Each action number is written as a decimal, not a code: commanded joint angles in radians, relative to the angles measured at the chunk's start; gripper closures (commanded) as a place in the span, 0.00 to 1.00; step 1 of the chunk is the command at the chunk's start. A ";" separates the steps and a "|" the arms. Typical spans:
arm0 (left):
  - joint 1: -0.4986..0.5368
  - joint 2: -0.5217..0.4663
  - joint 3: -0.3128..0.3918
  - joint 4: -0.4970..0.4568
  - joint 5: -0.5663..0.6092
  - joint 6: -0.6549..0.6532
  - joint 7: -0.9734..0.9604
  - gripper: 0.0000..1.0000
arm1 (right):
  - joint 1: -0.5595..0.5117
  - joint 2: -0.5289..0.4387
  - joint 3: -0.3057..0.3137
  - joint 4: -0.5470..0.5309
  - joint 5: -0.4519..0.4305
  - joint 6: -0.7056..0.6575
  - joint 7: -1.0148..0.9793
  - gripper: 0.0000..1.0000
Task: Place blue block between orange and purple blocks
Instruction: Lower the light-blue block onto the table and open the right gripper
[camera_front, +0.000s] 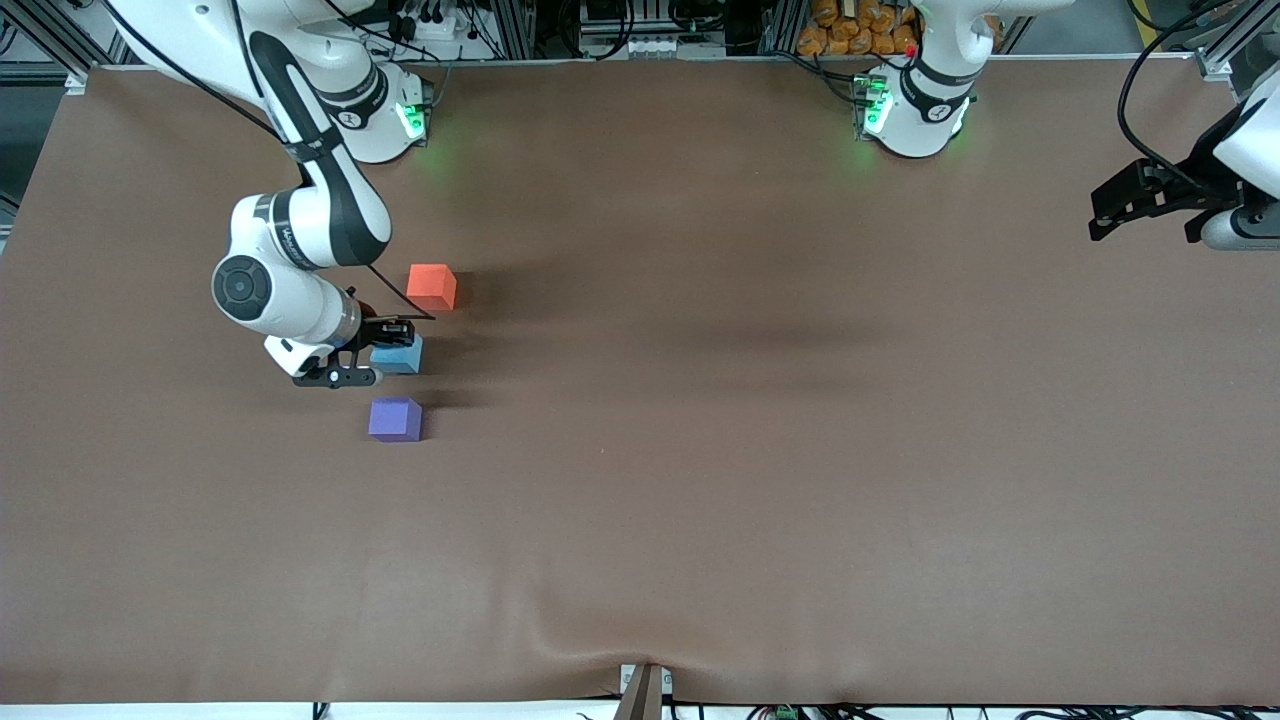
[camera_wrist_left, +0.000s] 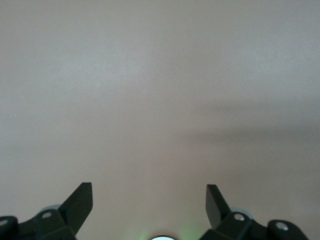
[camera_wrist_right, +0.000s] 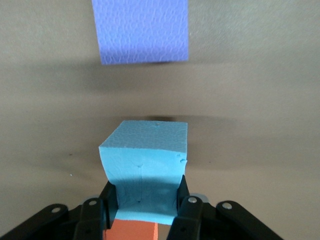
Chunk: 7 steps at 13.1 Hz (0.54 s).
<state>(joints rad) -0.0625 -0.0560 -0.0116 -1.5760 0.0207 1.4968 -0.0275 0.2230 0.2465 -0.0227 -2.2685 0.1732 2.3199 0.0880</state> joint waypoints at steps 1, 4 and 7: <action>0.006 0.015 -0.002 0.025 -0.045 -0.018 0.004 0.00 | -0.002 -0.001 0.015 -0.034 0.061 0.061 -0.037 0.97; 0.006 0.015 -0.002 0.025 -0.045 -0.018 0.006 0.00 | 0.001 0.016 0.015 -0.049 0.065 0.104 -0.037 0.97; -0.003 0.008 -0.008 0.025 -0.041 -0.020 0.020 0.00 | 0.003 0.027 0.017 -0.063 0.066 0.137 -0.037 0.97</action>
<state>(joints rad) -0.0630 -0.0517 -0.0139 -1.5749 -0.0050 1.4967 -0.0255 0.2276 0.2742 -0.0123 -2.3009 0.2146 2.3902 0.0883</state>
